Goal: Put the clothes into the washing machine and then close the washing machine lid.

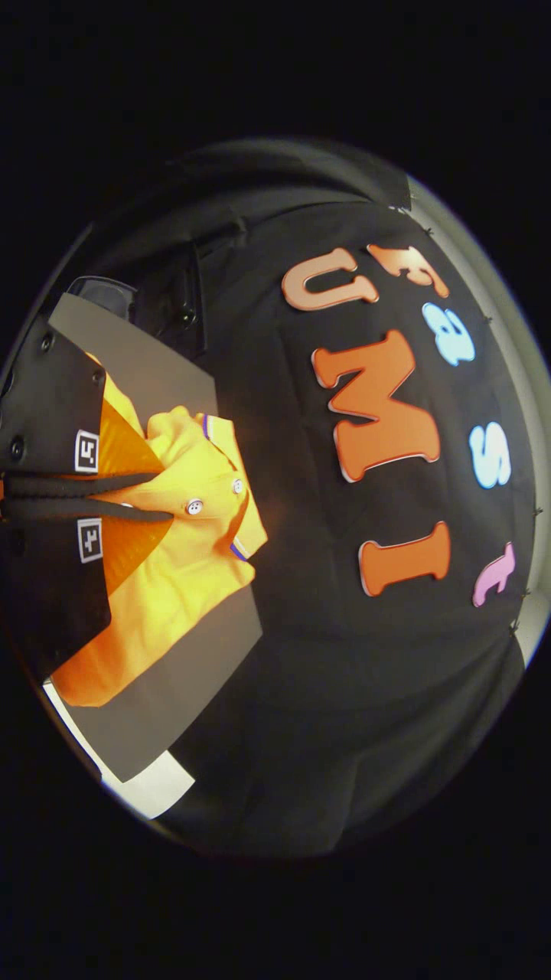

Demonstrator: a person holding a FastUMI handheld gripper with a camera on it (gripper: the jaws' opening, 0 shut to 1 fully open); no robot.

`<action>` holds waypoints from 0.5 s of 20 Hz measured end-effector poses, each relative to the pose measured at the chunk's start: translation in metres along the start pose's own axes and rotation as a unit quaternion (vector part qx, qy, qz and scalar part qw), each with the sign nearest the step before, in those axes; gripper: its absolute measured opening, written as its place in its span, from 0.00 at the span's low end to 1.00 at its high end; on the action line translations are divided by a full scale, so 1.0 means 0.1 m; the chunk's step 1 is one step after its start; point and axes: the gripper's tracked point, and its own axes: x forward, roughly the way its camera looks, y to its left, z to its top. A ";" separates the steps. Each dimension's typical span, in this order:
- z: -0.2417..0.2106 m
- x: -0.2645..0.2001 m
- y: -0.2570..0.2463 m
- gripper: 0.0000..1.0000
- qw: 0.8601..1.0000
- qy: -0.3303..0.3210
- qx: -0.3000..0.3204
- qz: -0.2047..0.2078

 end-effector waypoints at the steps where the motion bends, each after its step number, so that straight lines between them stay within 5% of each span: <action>1: 0.09 -0.03 0.06 0.08 1.000 -0.024 0.009 0.012; 6: 0.32 -0.01 0.25 0.08 0.991 -0.099 0.051 0.070; 10: 0.58 -0.31 0.67 0.08 0.984 -0.143 0.023 0.102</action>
